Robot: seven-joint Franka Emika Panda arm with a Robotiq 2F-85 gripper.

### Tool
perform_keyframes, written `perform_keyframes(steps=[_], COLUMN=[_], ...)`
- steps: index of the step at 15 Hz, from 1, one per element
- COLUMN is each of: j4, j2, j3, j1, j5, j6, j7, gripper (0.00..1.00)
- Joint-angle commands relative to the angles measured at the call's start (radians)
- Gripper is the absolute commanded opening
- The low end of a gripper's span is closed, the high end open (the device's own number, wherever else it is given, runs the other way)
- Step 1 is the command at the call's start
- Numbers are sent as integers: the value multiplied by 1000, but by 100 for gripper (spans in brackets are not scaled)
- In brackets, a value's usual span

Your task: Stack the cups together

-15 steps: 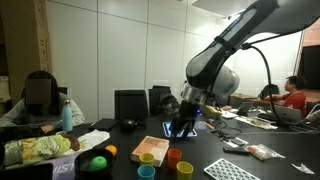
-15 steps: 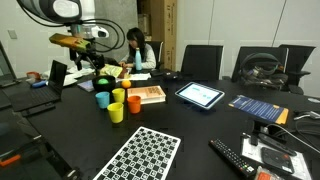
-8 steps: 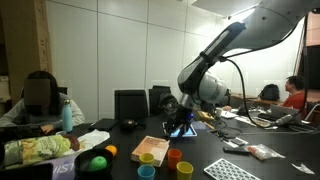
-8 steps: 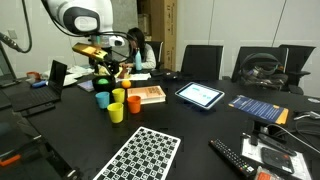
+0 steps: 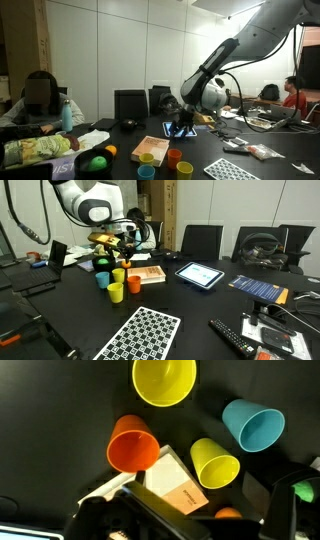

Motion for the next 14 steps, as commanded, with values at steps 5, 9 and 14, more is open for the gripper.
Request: perform_keyframes(steps=[5, 9, 14], j4=[104, 178, 254], j2=[121, 188, 232], j3=[-56, -95, -151], j1=[91, 138, 154], j5=[-312, -394, -452], j6=[20, -25, -80], j7=[261, 346, 401], gripper=[100, 100, 100])
